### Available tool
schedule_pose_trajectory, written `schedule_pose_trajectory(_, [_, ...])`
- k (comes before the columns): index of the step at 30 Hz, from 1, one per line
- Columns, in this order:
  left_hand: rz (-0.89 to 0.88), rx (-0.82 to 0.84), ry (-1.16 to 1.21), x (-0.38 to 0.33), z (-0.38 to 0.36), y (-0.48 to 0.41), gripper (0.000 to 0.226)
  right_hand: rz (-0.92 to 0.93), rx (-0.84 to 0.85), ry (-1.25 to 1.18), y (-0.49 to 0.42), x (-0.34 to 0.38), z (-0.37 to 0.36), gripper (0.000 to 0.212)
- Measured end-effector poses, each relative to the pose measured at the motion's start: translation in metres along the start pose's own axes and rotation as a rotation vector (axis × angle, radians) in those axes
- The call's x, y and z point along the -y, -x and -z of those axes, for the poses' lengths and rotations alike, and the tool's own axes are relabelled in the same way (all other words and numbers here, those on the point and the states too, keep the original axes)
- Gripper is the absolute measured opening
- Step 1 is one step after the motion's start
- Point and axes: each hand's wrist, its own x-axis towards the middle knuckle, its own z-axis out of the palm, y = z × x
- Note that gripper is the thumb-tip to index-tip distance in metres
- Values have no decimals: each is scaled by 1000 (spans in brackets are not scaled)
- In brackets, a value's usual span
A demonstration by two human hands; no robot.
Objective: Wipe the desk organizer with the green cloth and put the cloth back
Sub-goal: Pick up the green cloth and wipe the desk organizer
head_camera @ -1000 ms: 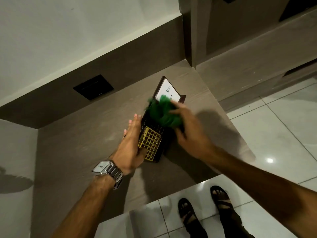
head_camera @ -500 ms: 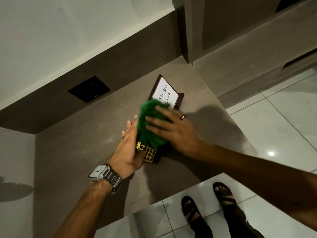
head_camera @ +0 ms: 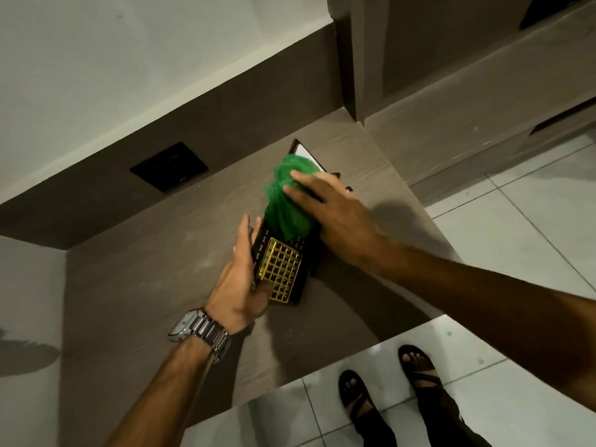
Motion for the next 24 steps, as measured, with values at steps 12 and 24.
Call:
schedule_pose_trajectory(12, [39, 20, 159, 9, 8, -5, 115, 1, 28, 27, -24, 14, 18, 59])
schedule_pose_trajectory(24, [29, -17, 214, 6, 8, 3, 114, 14, 213, 406, -75, 15, 48, 18])
